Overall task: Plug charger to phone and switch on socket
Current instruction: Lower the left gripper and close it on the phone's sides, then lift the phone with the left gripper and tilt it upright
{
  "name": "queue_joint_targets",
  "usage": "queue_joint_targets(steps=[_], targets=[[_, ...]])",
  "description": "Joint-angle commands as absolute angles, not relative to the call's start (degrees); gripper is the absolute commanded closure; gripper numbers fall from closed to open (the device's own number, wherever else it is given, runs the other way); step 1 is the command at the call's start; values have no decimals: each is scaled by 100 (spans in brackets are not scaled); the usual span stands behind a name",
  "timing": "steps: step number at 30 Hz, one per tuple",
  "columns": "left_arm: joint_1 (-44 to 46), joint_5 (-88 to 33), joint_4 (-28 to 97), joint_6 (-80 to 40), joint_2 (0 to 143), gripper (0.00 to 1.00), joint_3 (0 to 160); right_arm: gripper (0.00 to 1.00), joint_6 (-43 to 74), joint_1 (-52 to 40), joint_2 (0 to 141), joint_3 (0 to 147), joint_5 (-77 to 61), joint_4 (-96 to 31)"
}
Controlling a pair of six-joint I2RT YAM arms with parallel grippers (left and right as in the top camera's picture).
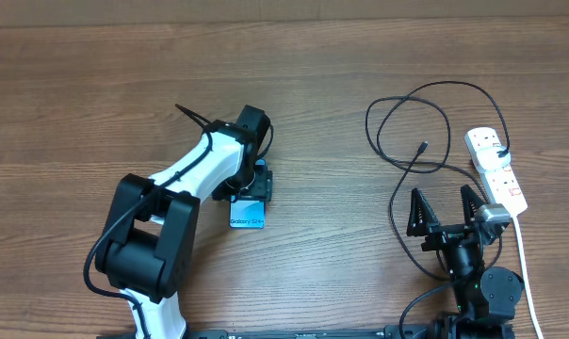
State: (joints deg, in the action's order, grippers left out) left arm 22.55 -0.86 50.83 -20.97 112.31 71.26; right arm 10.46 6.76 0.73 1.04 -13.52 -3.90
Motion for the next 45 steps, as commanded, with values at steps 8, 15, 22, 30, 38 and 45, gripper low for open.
queue_joint_targets(steps=[8,15,22,30,38,45], targets=[[2241,143,5057,-2237,11662,37,6873,0,1017,698,16,45,-1308,-353],[2241,141,5205,-2329,11657,38,7030,0,1020,698,16,45,-1308,-353],[2241,139,5572,-2340,11657,38,7581,0,1017,698,16,45,-1308,-353],[2241,139,6040,-2340,11657,39,8191,0,1020,698,16,45,-1308,-353],[2241,-36,6364,-2340,11657,39,8503,0,1017,698,16,45,-1308,-353],[2241,-526,6803,-2471,11657,44,8722,0,1020,698,16,45,-1308,-353]])
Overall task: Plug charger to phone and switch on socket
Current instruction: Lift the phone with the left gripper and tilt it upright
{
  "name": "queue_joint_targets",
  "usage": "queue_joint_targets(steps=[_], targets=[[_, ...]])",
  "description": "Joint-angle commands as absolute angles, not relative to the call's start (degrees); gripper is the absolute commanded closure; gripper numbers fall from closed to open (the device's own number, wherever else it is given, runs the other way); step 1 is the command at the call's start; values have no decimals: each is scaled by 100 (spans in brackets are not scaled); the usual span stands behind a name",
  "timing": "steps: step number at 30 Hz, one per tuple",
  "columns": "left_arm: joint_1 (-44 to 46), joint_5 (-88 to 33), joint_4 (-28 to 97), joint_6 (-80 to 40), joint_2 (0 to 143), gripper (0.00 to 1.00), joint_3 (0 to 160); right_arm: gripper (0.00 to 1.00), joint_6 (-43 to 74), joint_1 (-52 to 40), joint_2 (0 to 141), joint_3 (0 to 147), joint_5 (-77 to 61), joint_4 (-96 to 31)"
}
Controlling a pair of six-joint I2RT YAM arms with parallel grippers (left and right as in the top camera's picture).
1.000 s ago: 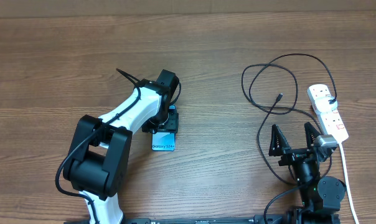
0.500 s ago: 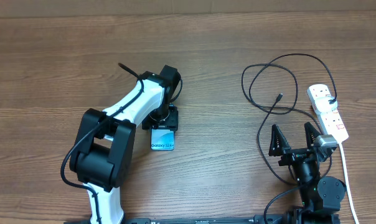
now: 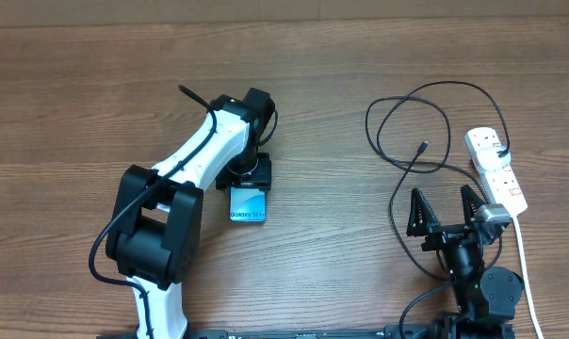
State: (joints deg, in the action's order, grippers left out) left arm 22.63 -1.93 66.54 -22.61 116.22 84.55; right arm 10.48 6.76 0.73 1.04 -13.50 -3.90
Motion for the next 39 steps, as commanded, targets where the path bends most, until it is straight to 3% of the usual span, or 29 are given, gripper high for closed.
queue_joint_targets(steps=[1,26,39], targets=[[2241,-582,6912,-2493,11657,44,8774,0,1017,698,16,45,-1308,-353],[2222,-1920,8604,-2877,11657,45,9870,0,1017,698,16,45,-1308,-353],[1903,-3411,9258,-2742,11657,46,9870,0,1020,698,16,45,-1308,-353]])
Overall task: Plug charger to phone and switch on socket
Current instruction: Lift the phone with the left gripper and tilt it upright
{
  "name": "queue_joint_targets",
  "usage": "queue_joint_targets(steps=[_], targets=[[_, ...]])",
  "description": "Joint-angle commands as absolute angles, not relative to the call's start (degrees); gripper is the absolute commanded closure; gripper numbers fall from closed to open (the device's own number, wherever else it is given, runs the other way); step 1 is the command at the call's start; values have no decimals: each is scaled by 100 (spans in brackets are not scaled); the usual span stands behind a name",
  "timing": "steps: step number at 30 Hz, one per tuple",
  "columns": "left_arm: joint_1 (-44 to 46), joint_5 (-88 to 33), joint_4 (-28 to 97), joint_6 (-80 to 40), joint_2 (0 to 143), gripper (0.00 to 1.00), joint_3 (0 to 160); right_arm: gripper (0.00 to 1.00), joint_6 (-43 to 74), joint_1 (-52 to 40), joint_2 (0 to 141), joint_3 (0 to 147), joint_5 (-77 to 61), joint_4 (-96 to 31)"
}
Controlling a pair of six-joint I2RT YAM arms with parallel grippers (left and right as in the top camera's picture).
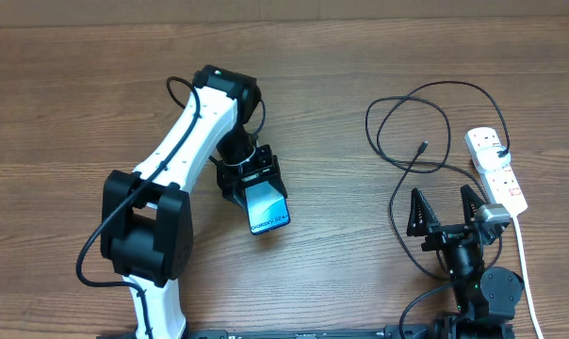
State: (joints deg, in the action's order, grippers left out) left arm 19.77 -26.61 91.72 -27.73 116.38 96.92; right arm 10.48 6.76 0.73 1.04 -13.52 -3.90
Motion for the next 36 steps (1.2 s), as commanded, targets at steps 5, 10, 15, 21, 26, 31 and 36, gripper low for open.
queue_joint_targets(steps=[5,10,15,21,26,31,36], targets=[[1837,-3693,9343,-2720,11657,46,9870,0,1017,698,16,45,-1308,-353],[1828,-3717,9343,-2722,11657,46,9870,0,1017,698,16,45,-1308,-353],[1828,-3706,9290,-2626,11657,46,9870,0,1017,698,16,45,-1308,-353],[1828,-3544,9139,-2552,11657,46,9870,0,1017,698,16,45,-1308,-353],[1828,-3540,9019,-2550,11657,45,9870,0,1017,698,16,45,-1308,-353],[1828,-3538,8973,-2443,11657,45,9870,0,1020,698,16,45,-1308,-353],[1828,-3540,8906,-2421,11657,45,9870,0,1017,698,16,45,-1308,-353]])
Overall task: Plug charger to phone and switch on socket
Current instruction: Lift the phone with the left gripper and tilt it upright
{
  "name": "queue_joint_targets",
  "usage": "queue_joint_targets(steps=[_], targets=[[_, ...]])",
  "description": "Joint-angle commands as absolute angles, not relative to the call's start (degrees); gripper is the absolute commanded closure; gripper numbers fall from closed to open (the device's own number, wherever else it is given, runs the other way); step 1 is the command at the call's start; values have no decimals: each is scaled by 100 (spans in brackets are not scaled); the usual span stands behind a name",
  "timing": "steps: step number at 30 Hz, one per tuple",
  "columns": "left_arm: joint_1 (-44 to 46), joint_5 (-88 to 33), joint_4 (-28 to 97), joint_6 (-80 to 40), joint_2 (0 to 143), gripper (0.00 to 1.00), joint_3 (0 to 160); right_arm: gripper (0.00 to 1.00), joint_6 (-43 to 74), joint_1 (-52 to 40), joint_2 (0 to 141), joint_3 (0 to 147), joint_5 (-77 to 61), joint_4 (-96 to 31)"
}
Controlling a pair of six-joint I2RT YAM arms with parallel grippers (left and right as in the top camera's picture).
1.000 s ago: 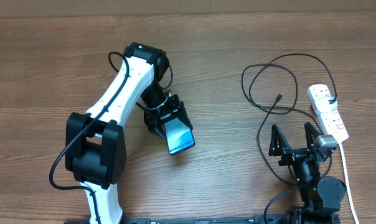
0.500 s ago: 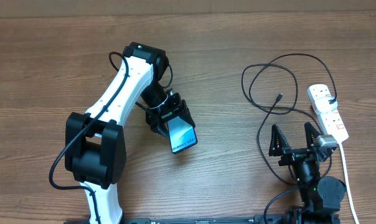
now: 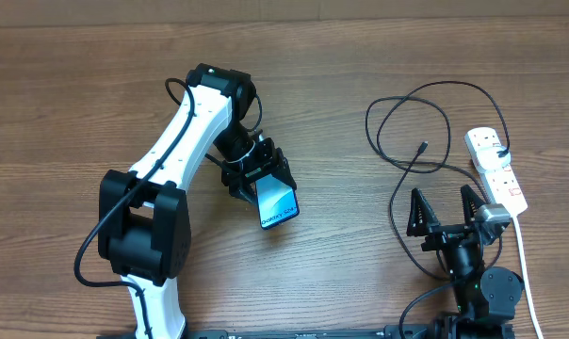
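The phone (image 3: 278, 203), a dark slab with a blue lit screen, is held in my left gripper (image 3: 263, 178), which is shut on its upper end at the middle of the table; the phone points down and to the right. The black charger cable (image 3: 407, 122) loops over the right half of the table, its free plug tip (image 3: 423, 146) lying loose. The cable runs to a white socket strip (image 3: 495, 168) at the right edge. My right gripper (image 3: 445, 209) stands open near the front right, nothing between its fingers, just left of the strip.
A white lead (image 3: 523, 259) runs from the socket strip toward the front edge, past the right arm's base. The left arm (image 3: 176, 151) stretches across the left middle of the wooden table.
My left gripper, with the phone in it, has shifted a little to the right and toward the cable. The right arm, the cable and the socket strip have not moved.
At first my left gripper sat over the phone left of centre, the phone lying square to the table. Then the arm stood a little straighter. Later the phone was turned slantwise in the gripper and further right, and now it is nearer the cable.
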State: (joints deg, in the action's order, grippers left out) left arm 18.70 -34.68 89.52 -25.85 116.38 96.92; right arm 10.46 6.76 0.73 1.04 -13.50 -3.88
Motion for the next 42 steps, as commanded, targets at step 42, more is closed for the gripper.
queue_joint_targets(steps=[42], targets=[[1828,-3387,7983,-2231,11657,44,9870,0,1017,698,16,45,-1308,-353]])
